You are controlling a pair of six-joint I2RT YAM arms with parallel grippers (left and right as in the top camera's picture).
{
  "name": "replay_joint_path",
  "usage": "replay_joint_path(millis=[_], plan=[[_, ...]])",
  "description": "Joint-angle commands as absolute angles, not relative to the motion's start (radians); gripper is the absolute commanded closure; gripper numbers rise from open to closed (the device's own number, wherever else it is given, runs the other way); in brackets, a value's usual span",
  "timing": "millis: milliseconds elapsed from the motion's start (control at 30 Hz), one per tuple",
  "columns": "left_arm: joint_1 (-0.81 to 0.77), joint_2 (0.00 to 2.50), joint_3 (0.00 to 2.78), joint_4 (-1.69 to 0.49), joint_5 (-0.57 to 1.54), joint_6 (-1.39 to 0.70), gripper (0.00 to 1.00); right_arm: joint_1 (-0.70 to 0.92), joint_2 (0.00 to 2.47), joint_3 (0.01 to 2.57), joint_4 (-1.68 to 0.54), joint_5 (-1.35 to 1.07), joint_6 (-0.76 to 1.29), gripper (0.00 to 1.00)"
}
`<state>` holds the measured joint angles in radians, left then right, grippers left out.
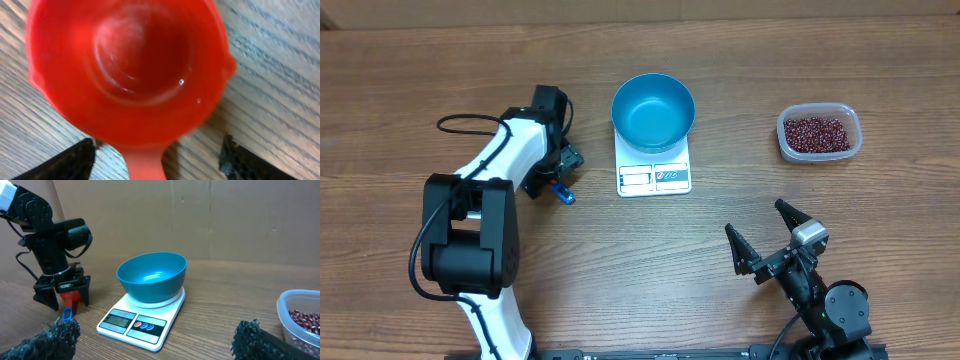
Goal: Scoop item into bowl and weigh 150g on scale
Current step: 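Close the left gripper on the blue handle of the red cup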
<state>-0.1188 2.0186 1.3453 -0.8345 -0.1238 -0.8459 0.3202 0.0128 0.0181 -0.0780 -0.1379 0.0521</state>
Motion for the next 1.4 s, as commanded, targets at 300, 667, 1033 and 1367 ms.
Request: replay_joint_path(millis=[300, 667, 1033, 1367], plan=[[-0.090, 2.069, 1.338, -0.828, -0.122, -0.830, 0.50, 0.318, 0.003, 0.008, -0.073, -0.128, 0.056, 0.00], [-0.090, 2.069, 1.338, -0.803, -0.122, -0.830, 0.68, 0.318, 0.003, 0.008, -0.073, -0.128, 0.056, 0.00], [-0.090, 2.069, 1.338, -0.804, -0.122, -0.830, 0.78, 0.318, 0.003, 0.008, -0.073, -0.128, 0.056, 0.00], [-0.090, 2.068, 1.356, -0.812, -0.110, -0.830, 0.87, 0.318, 0.003, 0.008, -0.073, -0.128, 0.056, 0.00]])
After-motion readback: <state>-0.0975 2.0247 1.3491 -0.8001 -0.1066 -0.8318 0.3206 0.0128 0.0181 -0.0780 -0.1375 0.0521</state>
